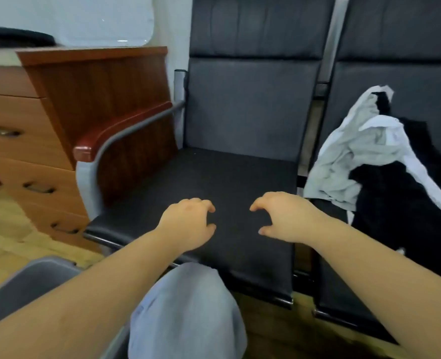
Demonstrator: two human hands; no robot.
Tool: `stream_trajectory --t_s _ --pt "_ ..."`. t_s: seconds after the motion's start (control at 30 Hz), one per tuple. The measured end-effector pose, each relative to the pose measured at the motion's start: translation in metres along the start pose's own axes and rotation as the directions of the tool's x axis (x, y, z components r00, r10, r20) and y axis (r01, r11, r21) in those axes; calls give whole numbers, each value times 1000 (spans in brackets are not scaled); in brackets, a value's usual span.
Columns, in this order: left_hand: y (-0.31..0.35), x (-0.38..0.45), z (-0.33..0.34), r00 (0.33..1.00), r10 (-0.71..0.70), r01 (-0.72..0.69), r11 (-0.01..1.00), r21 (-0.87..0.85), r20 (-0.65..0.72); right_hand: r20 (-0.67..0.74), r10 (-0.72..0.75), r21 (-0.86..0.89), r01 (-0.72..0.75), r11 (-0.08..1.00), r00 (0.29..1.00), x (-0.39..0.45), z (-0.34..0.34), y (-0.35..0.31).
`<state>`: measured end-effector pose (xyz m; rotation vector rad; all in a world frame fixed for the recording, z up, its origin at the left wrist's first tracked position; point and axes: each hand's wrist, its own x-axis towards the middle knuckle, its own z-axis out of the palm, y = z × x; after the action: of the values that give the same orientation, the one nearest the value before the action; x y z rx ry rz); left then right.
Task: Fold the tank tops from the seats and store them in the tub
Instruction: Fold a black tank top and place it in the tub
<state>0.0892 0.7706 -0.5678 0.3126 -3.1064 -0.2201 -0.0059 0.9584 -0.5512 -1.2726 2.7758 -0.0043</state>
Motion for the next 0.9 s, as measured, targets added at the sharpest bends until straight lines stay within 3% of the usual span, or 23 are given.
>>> stream_trajectory --t_s 0.3,0.53,0.7,0.9 --pt "136 52 24 956 273 -275 961 2 107 -19 346 102 -343 934 938 -91 28 131" --pt "210 77 41 918 370 -369 929 -39 145 -121 502 331 -442 834 856 -126 26 183" --pt "255 91 54 880 443 -434 896 -87 171 -113 636 459 -527 715 764 -155 33 218" --pt "307 101 77 826 532 -498 844 -199 190 2 753 546 -632 550 657 -184 44 245"
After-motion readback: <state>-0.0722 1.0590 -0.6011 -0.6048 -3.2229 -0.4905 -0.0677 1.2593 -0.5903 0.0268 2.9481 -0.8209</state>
